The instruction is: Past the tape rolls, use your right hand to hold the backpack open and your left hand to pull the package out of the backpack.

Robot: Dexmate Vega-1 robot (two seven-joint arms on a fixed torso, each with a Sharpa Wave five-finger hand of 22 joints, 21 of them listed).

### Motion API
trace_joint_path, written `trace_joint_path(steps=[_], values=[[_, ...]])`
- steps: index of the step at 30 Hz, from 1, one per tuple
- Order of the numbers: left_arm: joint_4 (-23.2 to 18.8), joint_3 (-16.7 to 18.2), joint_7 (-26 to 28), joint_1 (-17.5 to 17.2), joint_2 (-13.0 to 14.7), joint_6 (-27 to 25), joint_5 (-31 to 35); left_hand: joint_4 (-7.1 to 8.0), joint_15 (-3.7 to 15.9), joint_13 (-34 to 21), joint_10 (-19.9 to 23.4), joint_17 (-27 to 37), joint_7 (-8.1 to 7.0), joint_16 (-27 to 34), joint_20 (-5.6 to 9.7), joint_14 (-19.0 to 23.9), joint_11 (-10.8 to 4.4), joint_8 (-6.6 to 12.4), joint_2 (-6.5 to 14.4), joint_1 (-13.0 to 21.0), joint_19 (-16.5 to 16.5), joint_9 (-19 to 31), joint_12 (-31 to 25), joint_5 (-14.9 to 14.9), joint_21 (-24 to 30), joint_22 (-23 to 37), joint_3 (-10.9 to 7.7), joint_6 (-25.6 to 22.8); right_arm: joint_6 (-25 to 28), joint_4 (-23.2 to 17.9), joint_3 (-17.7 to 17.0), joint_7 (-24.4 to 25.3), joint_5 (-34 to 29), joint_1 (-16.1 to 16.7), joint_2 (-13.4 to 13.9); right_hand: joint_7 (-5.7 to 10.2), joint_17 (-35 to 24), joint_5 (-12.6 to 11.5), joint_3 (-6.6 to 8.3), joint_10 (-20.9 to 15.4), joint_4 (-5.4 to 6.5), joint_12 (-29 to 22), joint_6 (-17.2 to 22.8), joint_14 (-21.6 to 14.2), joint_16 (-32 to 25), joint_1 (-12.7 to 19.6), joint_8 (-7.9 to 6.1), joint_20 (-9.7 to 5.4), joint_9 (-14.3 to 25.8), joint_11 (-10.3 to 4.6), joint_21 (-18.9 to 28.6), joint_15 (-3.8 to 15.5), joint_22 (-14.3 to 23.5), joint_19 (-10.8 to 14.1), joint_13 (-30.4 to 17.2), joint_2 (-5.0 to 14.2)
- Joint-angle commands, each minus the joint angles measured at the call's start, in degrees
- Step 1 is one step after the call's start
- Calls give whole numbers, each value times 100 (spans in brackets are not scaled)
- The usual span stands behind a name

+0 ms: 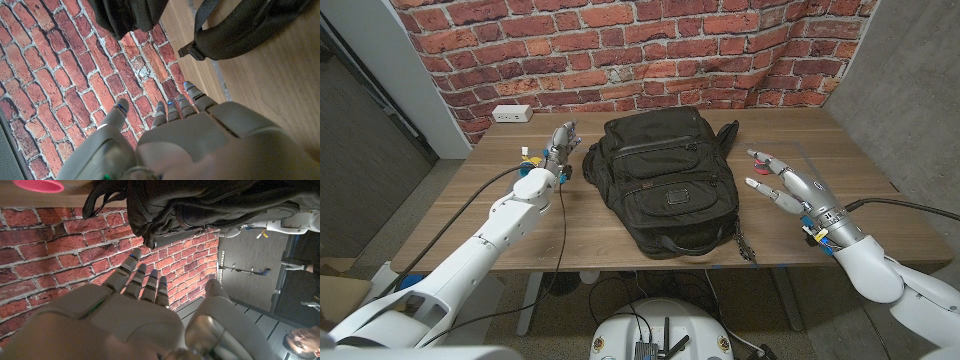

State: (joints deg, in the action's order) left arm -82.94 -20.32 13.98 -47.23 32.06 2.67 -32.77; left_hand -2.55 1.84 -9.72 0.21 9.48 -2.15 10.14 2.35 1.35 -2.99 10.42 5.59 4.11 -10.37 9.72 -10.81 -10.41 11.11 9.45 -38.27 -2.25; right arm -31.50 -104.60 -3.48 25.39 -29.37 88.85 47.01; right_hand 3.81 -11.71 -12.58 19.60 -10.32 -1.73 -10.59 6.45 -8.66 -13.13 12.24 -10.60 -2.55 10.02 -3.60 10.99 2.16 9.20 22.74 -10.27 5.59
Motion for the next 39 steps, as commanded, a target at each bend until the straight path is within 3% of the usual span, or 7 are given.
trace_joint_path(steps=[1, 11, 28, 34, 39], values=[[76, -20, 6, 16, -47, 31, 3, -23, 131, -13, 40, 15, 1, 16, 278, 40, -11, 27, 258, 16, -54, 28, -30, 15, 9, 29, -8, -83, 295, -285, -302, 337, -992, 376, 185, 77, -5, 28, 30, -26, -103, -11, -10, -71, 8, 140, -19, -86, 7, -39, 10, 177, 21, 50, -11, -2], [24, -20, 27, -8, -15, -54, -12, -24, 134, -13, 46, 17, 2, 13, 282, 51, -16, 23, 264, 4, -65, 29, -25, 15, 9, 29, -16, -90, 495, -476, -499, 437, -1416, 719, 341, 114, 6, 73, 58, -14, -275, 1, -114, -82, 21, 281, 3, -74, 7, -49, 1, 180, 22, 79, -11, -70], [-203, 81, 147, -234, 91, -122, -81, -16, 132, -14, 64, 20, 2, 10, 279, 68, -19, 17, 280, -19, -73, 30, -20, 15, 5, 29, -30, -100, 1071, -782, -557, 740, -2236, 1045, 405, 47, 32, 164, 198, -127, -784, -27, -130, -161, 40, 846, -69, -48, 19, -96, -30, 210, 26, 105, -21, -245], [-236, 99, 173, -293, 108, -141, -101, -14, 141, -14, 69, 20, -7, 7, 283, 70, -21, 18, 286, -29, -84, 30, -17, 15, 6, 30, -37, -110, 1430, -954, -530, 798, -2551, 1168, 483, 53, 28, 195, 234, -179, -840, -28, -97, -137, 56, 1001, -93, 24, 24, -177, -100, 244, 32, -127, -23, -267], [-197, 109, 156, -318, 98, -126, -136, -12, 138, -14, 77, 20, -9, 8, 281, 77, -16, 19, 288, -34, -91, 31, -17, 15, 6, 30, -41, -118, 1668, -1084, -478, 645, -2595, 1196, 556, 69, 36, 210, 284, -116, -881, 7, -183, -90, 85, 1182, -72, 74, 27, -205, -78, 254, 36, -158, -24, -288]])
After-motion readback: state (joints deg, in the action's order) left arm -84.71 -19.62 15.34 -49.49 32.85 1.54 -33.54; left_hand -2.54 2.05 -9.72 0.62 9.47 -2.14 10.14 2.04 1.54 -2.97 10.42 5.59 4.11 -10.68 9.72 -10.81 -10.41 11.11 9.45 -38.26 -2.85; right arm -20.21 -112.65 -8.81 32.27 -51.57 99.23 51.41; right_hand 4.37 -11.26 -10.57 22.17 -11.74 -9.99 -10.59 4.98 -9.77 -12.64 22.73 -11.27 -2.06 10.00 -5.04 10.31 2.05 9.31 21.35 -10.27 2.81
